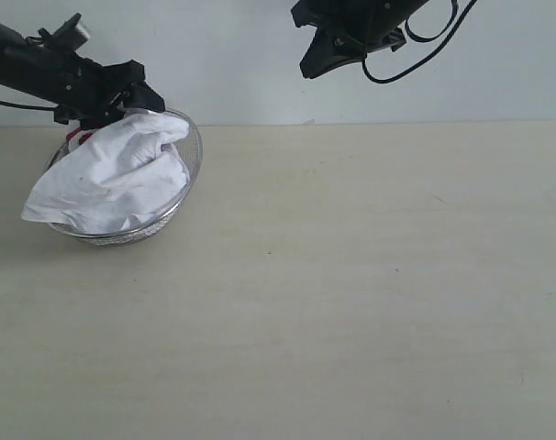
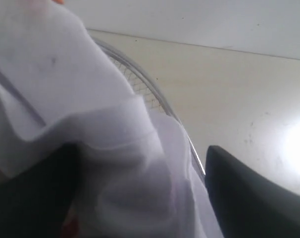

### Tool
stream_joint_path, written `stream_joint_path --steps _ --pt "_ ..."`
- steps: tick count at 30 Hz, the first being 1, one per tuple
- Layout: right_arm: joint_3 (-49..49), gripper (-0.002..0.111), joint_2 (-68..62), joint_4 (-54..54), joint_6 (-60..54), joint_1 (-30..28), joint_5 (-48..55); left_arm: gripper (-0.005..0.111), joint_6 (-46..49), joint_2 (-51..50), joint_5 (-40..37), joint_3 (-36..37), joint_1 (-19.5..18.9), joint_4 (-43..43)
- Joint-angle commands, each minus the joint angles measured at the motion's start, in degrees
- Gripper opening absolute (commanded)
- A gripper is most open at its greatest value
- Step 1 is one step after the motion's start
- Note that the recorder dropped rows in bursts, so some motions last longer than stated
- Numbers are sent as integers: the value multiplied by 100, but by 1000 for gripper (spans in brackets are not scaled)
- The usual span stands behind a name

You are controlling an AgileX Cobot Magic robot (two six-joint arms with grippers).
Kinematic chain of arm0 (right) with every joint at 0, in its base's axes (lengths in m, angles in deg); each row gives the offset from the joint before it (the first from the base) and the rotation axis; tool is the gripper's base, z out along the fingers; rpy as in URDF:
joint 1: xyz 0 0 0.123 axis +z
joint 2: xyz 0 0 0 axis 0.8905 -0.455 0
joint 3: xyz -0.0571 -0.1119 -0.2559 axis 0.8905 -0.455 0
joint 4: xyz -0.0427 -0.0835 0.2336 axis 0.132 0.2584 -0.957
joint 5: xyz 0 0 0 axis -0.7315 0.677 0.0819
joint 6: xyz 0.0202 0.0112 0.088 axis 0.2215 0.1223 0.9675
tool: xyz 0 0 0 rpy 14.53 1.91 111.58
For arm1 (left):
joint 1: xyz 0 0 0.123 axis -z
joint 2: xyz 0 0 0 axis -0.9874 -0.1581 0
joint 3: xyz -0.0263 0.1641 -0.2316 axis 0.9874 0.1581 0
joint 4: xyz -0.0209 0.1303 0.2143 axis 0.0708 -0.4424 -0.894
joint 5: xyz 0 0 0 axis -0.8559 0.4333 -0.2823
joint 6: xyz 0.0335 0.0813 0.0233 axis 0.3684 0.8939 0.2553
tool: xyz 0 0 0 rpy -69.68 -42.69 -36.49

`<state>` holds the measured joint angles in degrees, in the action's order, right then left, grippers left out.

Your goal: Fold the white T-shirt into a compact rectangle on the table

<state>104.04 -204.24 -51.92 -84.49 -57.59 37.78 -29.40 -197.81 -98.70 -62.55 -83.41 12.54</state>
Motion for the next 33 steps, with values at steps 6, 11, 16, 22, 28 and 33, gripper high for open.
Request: stream_joint_path --steps 6,11,16,22,28,33 --pt "37 0 77 32 138 -21 107 8 190 -203 155 -495 103 -46" --pt "37 0 167 448 161 -33 -177 4 301 -203 -110 -907 103 -19" --pt "37 0 278 414 360 -215 82 4 276 -203 -438 -1346 103 -116" --pt "37 0 515 439 349 -231 -53 4 229 -48 -581 -1456 103 -128" --pt "-346 0 529 555 404 -312 -53 4 229 528 -632 -1461 103 -179" --pt "-1496 0 840 373 78 -302 -557 4 229 1034 -733 -1461 103 -320"
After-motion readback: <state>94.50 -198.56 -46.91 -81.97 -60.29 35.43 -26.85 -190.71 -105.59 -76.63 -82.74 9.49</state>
